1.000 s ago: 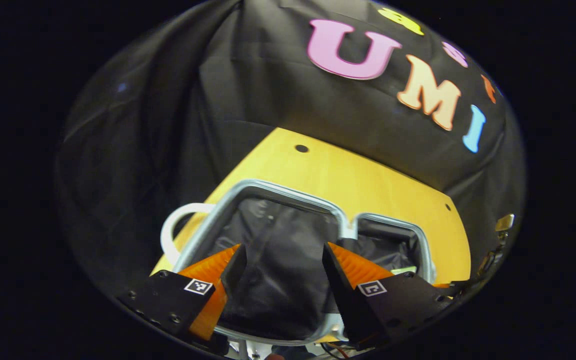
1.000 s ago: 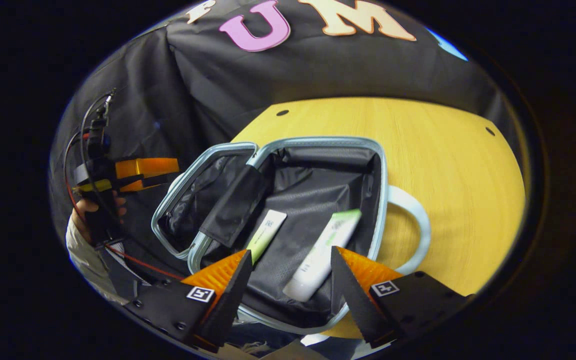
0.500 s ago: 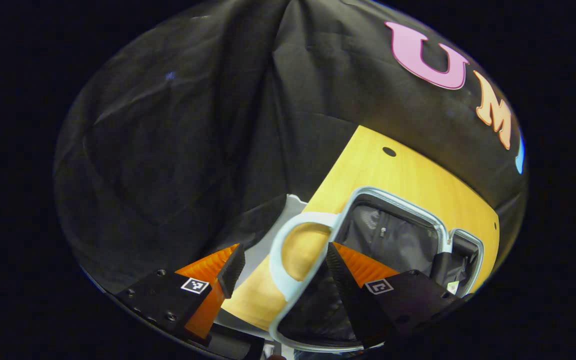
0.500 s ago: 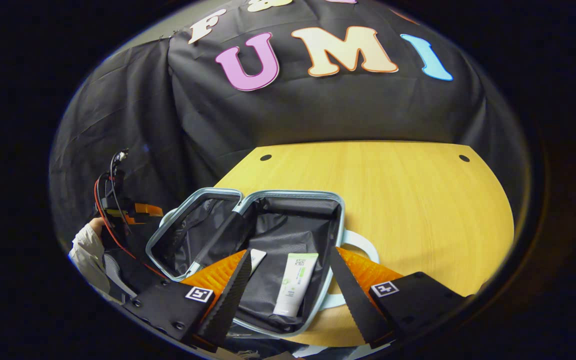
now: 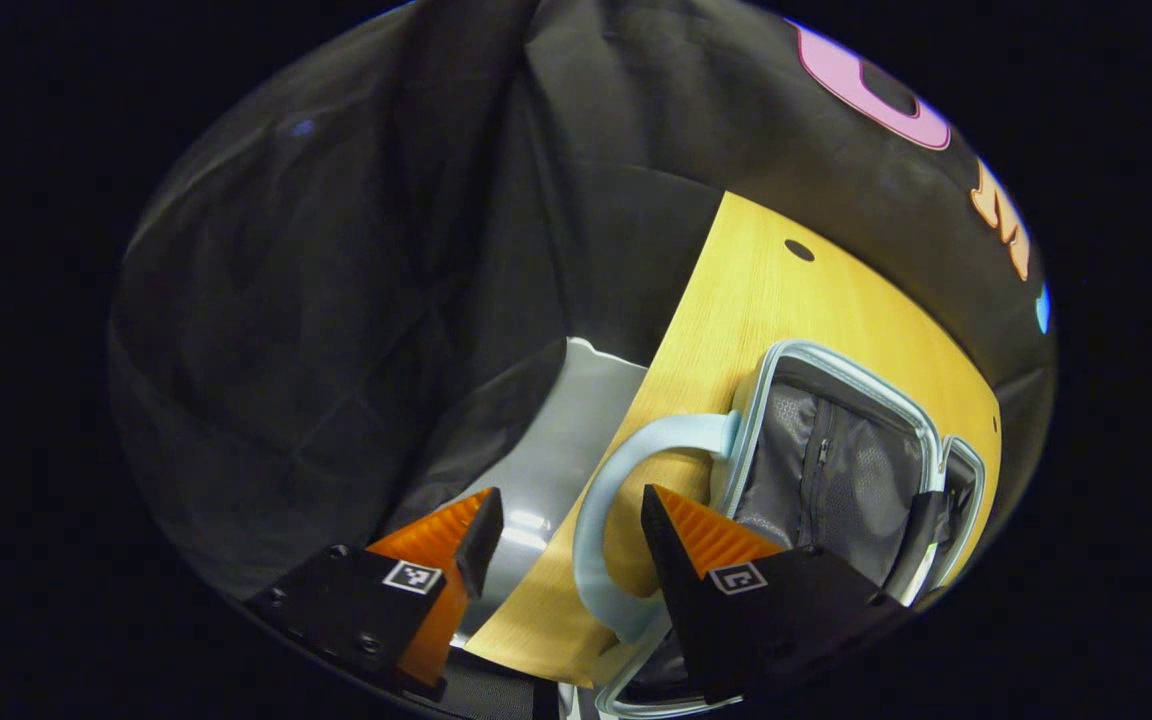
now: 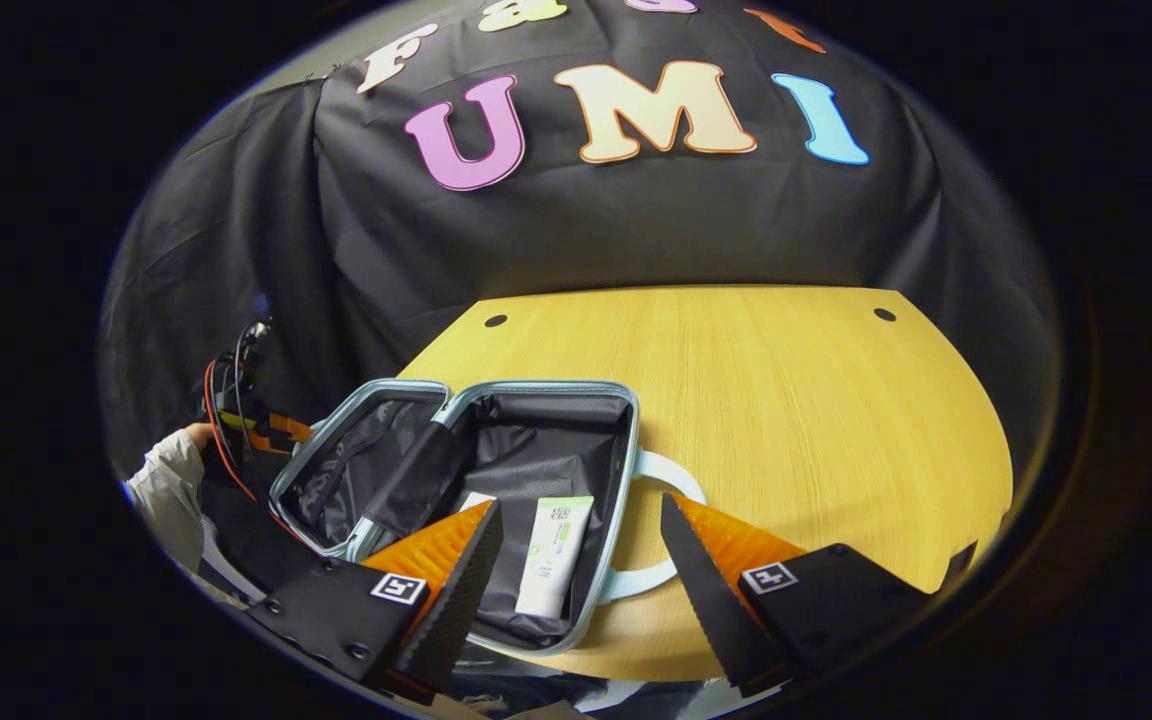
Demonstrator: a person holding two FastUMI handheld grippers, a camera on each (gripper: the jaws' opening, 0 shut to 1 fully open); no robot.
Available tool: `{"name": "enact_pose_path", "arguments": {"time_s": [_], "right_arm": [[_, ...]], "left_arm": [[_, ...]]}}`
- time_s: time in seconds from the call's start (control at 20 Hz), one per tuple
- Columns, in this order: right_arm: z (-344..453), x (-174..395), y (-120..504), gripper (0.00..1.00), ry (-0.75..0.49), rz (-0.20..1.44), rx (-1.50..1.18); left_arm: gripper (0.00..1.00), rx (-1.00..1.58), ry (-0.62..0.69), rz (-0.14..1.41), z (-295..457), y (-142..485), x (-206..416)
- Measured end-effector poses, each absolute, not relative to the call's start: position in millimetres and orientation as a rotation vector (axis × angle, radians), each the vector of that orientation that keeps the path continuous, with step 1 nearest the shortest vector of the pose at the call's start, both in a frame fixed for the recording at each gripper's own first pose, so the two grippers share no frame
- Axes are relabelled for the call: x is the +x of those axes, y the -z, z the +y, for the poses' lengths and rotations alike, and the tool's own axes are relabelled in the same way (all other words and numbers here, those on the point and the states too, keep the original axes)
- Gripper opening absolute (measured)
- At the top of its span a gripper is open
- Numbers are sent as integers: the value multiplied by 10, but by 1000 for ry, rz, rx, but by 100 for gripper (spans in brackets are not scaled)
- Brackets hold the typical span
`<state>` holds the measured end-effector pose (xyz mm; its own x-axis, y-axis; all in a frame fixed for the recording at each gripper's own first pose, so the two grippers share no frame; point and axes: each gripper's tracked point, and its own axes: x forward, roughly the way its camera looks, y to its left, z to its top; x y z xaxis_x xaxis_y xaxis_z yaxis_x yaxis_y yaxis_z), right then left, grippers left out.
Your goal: First open the suitcase, pack the skin care products into it, and then close the suitcase.
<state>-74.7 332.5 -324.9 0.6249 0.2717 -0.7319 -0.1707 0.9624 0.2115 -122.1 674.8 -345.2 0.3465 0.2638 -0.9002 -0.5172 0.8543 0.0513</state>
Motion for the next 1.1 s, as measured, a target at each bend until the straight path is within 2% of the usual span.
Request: {"name": "enact_pose_path", "arguments": {"time_s": [0.05,0.25,0.3,0.45,0.8,1.1], "right_arm": [[3288,-745,3228,98,-246,855,123],[3130,-704,3232,98,-226,841,112],[3096,-684,3220,98,-220,835,113],[3018,-538,3155,98,-219,787,104],[2913,-325,3086,98,-246,739,126],[2791,-62,2679,98,-291,591,137]], "left_arm": [[72,-248,-519,1131,6780,3489,-1238],[14,-239,-493,1103,6687,3408,-1127],[13,-227,-497,1089,6659,3395,-1124],[0,-167,-502,1081,6639,3237,-1114],[0,-107,-465,956,6355,2324,-1028],[0,46,-412,825,5834,1522,-873]]}}
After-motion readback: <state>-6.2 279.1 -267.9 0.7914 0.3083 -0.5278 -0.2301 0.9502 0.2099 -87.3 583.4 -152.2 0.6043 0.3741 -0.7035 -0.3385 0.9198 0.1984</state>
